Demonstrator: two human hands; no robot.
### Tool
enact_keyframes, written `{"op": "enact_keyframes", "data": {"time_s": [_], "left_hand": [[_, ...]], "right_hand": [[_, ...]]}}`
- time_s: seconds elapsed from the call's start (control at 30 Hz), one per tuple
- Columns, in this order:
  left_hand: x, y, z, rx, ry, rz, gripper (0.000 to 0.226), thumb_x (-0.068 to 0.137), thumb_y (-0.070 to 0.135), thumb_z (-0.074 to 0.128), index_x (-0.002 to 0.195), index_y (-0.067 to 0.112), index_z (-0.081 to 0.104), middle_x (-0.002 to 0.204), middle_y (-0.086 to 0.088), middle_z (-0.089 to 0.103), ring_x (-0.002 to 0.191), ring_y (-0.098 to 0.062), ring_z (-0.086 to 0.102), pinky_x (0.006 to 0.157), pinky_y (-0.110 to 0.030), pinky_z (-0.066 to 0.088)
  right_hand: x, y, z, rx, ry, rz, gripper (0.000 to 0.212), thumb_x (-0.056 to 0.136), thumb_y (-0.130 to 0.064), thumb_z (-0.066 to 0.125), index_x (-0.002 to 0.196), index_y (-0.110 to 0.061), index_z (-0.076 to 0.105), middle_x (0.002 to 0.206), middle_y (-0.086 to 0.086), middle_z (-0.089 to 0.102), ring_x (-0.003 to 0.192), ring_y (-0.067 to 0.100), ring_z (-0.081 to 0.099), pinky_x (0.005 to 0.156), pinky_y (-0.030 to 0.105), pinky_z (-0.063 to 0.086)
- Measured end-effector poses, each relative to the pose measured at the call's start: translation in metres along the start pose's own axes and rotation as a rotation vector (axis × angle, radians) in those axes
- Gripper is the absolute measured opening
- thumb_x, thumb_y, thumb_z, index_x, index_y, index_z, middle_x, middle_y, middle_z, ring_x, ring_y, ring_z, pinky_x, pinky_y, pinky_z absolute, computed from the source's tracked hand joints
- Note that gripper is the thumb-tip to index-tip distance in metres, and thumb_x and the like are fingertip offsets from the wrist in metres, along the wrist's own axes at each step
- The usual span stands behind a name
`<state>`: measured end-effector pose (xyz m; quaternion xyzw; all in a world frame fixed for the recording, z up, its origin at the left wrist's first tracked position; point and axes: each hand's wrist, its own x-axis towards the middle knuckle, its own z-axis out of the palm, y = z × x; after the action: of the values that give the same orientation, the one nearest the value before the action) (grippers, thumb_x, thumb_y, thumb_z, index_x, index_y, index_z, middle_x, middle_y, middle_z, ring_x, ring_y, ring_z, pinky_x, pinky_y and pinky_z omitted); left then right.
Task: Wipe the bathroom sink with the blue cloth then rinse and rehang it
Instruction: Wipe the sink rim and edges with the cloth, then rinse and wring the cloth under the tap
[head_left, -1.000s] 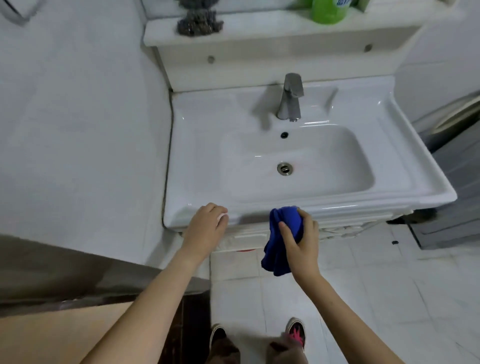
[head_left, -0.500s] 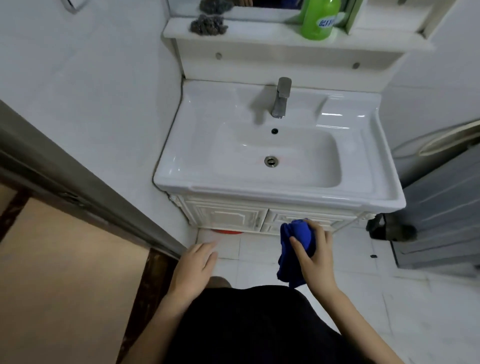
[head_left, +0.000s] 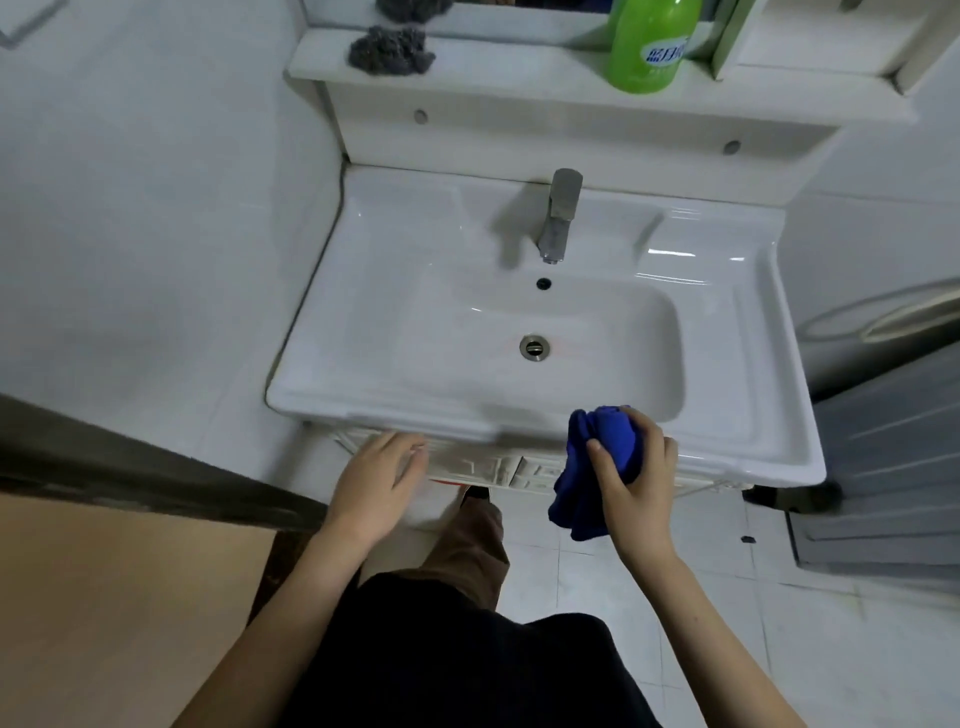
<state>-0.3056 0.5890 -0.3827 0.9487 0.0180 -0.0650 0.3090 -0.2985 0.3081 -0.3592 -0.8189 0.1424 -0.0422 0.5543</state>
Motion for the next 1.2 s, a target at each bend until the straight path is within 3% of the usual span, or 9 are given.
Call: {"op": "enact_keyframes", "data": {"time_s": [0.17,0.27,0.4,0.5,0.67,0.77,0.87,1.1,1.2], "left_hand": [[0.087,0.01,0.008,0.015,-0.119,0.077,0.062,0.089,0.054,0.027,0.115,0.014,0.068,0.114,0.001,0.067,0.111,-0.023,0.058,0.091,-0.032,0.044],[0.136,0.02,0.004,0.038,-0.178,0.125,0.062,0.089,0.054,0.024,0.117,0.018,0.066,0.117,0.006,0.065,0.112,-0.016,0.056,0.089,-0.026,0.042],[0.199,0.034,-0.005,0.023,-0.199,0.205,0.055,0.09,0.052,0.027,0.114,0.02,0.065,0.113,0.01,0.064,0.108,-0.015,0.055,0.089,-0.026,0.044],[0.244,0.05,-0.007,-0.028,-0.22,0.212,0.043,0.093,0.045,0.035,0.114,0.019,0.063,0.113,0.008,0.064,0.106,-0.017,0.055,0.087,-0.031,0.046],[0.309,0.088,0.004,-0.372,-0.254,0.023,0.027,0.098,0.031,0.055,0.123,0.021,0.057,0.108,0.002,0.065,0.095,-0.012,0.06,0.086,-0.026,0.047],[0.346,0.117,0.015,-0.64,-0.266,-0.075,0.019,0.097,0.029,0.059,0.114,0.02,0.061,0.1,-0.002,0.068,0.083,-0.006,0.063,0.078,-0.02,0.047],[0.371,0.138,0.026,-0.857,-0.294,-0.134,0.01,0.098,0.019,0.057,0.102,0.015,0.065,0.09,-0.001,0.072,0.077,-0.012,0.066,0.068,-0.028,0.052],[0.386,0.161,0.027,-0.883,-0.212,-0.272,0.014,0.094,0.01,0.058,0.087,0.006,0.07,0.083,-0.006,0.077,0.085,-0.026,0.075,0.083,-0.04,0.057],[0.394,0.169,0.019,-0.914,-0.183,-0.273,0.018,0.093,0.008,0.058,0.094,-0.007,0.068,0.083,-0.011,0.077,0.077,-0.022,0.075,0.074,-0.028,0.06]], "right_hand": [[0.065,-0.007,0.026,-0.003,0.03,0.031,0.046,0.089,-0.013,0.067,0.13,-0.022,0.049,0.128,0.002,0.044,0.108,-0.021,0.042,0.09,-0.001,0.032],[0.104,-0.018,0.037,-0.003,0.059,0.054,0.044,0.089,-0.014,0.067,0.128,-0.027,0.05,0.127,0.001,0.045,0.108,-0.017,0.045,0.089,-0.002,0.032],[0.153,-0.034,0.047,-0.028,0.119,0.05,0.043,0.089,-0.015,0.067,0.127,-0.026,0.052,0.124,0.002,0.047,0.106,-0.017,0.045,0.096,0.016,0.038],[0.183,-0.039,0.052,-0.025,0.153,0.07,0.043,0.089,-0.017,0.067,0.127,-0.027,0.051,0.124,-0.001,0.047,0.105,-0.016,0.046,0.092,0.014,0.037],[0.224,-0.028,0.058,0.008,0.153,0.126,0.038,0.09,-0.02,0.065,0.125,-0.027,0.051,0.124,-0.001,0.05,0.107,-0.006,0.051,0.097,0.026,0.044],[0.246,-0.009,0.064,0.014,0.127,0.159,0.036,0.09,-0.023,0.064,0.123,-0.028,0.051,0.123,0.0,0.054,0.112,0.007,0.054,0.099,0.037,0.047],[0.263,0.006,0.067,0.003,0.057,0.193,0.034,0.089,-0.028,0.063,0.122,-0.031,0.052,0.123,0.002,0.056,0.111,0.012,0.057,0.098,0.041,0.048],[0.281,0.012,0.07,0.026,-0.026,0.214,0.035,0.09,-0.025,0.064,0.12,-0.034,0.049,0.123,0.0,0.051,0.112,0.012,0.055,0.099,0.035,0.046],[0.287,0.013,0.072,0.035,-0.035,0.206,0.035,0.089,-0.023,0.065,0.12,-0.031,0.05,0.122,0.002,0.052,0.11,0.01,0.055,0.099,0.034,0.046]]}}
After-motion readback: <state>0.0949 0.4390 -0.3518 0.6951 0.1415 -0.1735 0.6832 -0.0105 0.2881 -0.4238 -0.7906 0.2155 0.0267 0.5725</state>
